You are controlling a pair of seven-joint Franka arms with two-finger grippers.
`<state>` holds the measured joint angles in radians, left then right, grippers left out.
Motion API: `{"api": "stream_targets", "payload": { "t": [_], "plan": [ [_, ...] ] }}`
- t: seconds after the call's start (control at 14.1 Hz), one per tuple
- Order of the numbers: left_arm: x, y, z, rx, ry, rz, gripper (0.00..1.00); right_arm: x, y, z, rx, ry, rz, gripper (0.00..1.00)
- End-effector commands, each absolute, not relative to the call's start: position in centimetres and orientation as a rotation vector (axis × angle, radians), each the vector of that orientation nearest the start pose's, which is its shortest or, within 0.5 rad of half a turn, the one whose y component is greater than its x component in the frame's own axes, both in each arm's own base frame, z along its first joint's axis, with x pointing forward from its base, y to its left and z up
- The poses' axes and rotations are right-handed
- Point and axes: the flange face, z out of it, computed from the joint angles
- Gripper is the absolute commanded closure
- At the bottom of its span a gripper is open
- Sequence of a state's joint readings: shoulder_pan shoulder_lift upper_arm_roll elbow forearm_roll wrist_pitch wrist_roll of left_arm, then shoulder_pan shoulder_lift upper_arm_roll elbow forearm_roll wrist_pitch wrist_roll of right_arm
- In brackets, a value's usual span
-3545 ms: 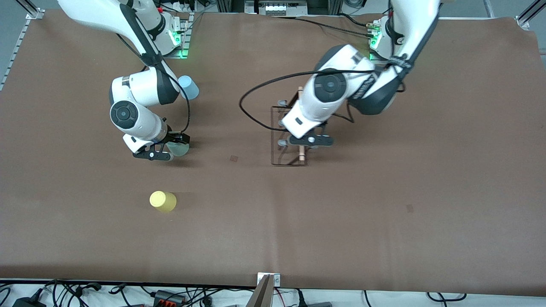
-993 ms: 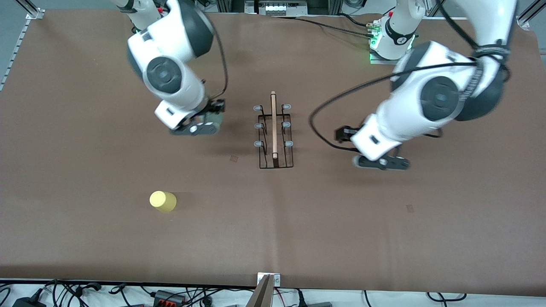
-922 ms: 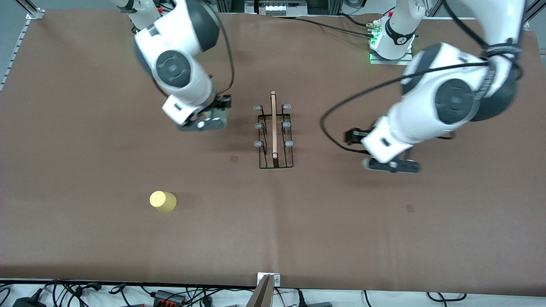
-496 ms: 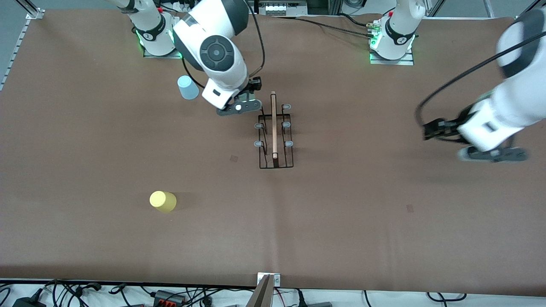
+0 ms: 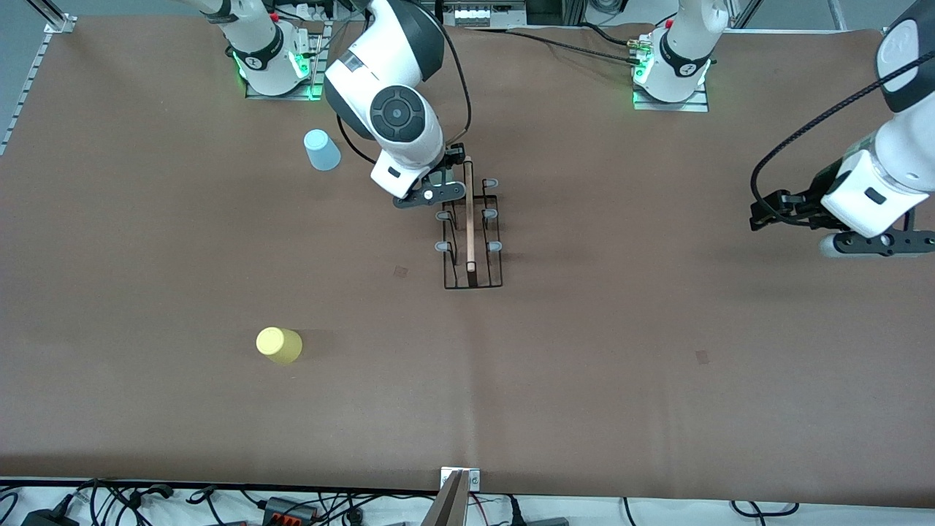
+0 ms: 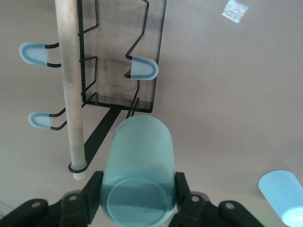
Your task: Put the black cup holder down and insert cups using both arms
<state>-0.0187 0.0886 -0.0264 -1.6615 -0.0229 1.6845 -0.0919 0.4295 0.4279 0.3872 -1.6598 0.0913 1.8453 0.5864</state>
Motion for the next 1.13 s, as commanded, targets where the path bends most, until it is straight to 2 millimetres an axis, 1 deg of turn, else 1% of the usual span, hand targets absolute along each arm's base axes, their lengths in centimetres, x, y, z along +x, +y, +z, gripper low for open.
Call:
{"api": "stream_targets", "payload": {
  "t": [0.0, 0.14, 0.21, 0.43, 0.57, 0.64, 0.71, 0.78, 0.85, 0.99, 1.06],
  "plan": [
    [56.9, -2.9, 54.8, -3.147, -0.040, 0.075, 0.00, 45.2, 46.1, 36.2, -3.034, -0.256, 0.484, 0.68],
    [56.8, -2.9, 54.9, -3.130, -0.031, 0.083, 0.00, 44.9, 46.5, 35.4, -3.034, -0.263, 0.494, 0.68],
    [56.6, -2.7, 54.8, -3.129, -0.026, 0.111, 0.00, 44.8, 46.7, 34.7, -3.035, -0.271, 0.510, 0.68],
    [56.7, -2.9, 55.4, -3.134, -0.031, 0.101, 0.00, 45.5, 46.8, 33.3, -3.066, -0.300, 0.483, 0.68],
    [56.7, -3.5, 55.5, -3.134, -0.034, 0.096, 0.00, 45.5, 46.9, 32.2, -3.074, -0.306, 0.490, 0.68],
    [56.8, -3.5, 55.4, -3.134, -0.039, 0.099, 0.00, 45.4, 47.1, 31.9, -3.072, -0.309, 0.489, 0.61],
    [56.7, -3.5, 55.5, -3.134, -0.039, 0.096, 0.00, 45.4, 47.1, 32.0, -3.072, -0.276, 0.491, 0.06],
    [56.9, -3.5, 55.4, -3.133, -0.038, 0.089, 0.00, 45.6, 47.1, 32.1, -3.079, -0.197, 0.489, 0.00],
    [56.9, -3.4, 55.6, -3.134, -0.041, 0.084, 0.00, 45.8, 47.2, 32.7, -3.086, -0.111, 0.476, 0.00],
    [56.9, -3.3, 55.8, -3.134, -0.046, 0.077, 0.00, 47.4, 47.5, 35.6, -3.067, -0.023, 0.417, 0.00],
    [56.9, -3.3, 55.8, -3.134, -0.046, 0.077, 0.00, 48.8, 46.1, 37.1, -3.072, 0.041, 0.404, 0.00]
  ]
}}
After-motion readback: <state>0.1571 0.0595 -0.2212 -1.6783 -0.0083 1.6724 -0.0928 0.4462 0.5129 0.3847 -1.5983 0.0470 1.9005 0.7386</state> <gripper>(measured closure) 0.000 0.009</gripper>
